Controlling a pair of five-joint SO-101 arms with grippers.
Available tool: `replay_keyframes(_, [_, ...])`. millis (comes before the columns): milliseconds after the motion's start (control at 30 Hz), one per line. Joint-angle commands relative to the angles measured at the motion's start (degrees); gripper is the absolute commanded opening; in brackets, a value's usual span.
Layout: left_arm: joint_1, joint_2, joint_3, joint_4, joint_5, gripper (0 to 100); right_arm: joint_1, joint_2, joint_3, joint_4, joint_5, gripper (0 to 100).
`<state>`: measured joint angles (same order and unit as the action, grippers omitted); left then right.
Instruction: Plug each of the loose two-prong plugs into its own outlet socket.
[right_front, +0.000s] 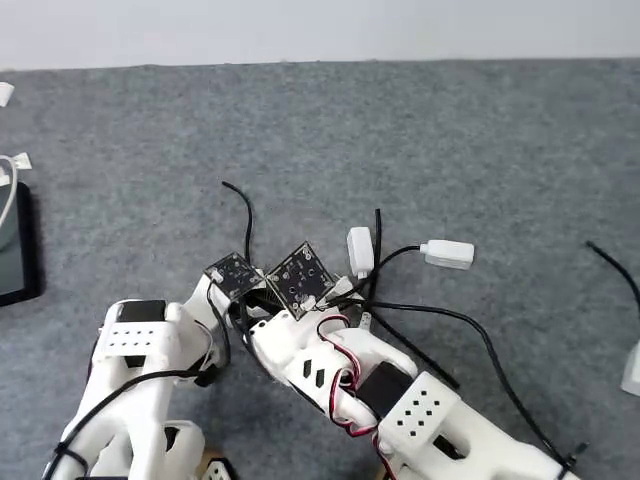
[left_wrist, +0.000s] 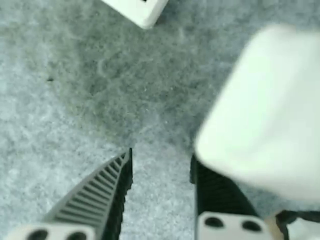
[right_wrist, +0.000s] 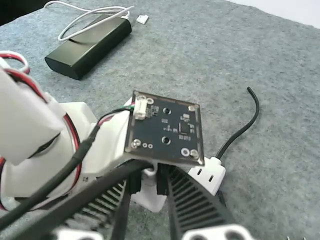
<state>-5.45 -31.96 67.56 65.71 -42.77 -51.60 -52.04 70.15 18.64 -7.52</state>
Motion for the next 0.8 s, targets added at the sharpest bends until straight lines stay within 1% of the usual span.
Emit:
replay_keyframes(0, [0.97,0.00,-1.01,1.05,-1.76,12,-0.31,-1.63,-0.70,0.22,0.70,0.8])
replay_keyframes(200, [0.88,-0.09,-0.92,1.58,-1.76,12,-0.04,-1.63,-0.70,0.13,1.58,0.8])
replay_keyframes(267, [0.53,-0.09,-1.10,1.58,-1.76,12,0.75,-1.54,-0.70,-0.22,3.34,0.8])
replay_keyframes(367, [-0.79,-1.67,-0.92,1.58,-1.49,12,2.68,-1.54,-0.88,-0.57,3.78,0.8])
replay_keyframes(433, [-3.25,-5.27,-0.13,1.76,-1.32,12,3.21,-1.45,-0.35,-3.21,3.78,0.8])
replay_keyframes(567, [-6.68,-14.77,3.91,1.41,1.93,12,3.30,2.07,2.11,-12.09,3.87,0.8])
replay_keyframes(667, [-6.86,-22.51,7.34,1.85,3.69,12,4.35,8.57,1.58,-17.19,3.96,0.8])
replay_keyframes(767, [-6.42,-29.10,9.80,3.60,5.36,12,6.37,16.31,-0.62,-21.49,6.51,0.8])
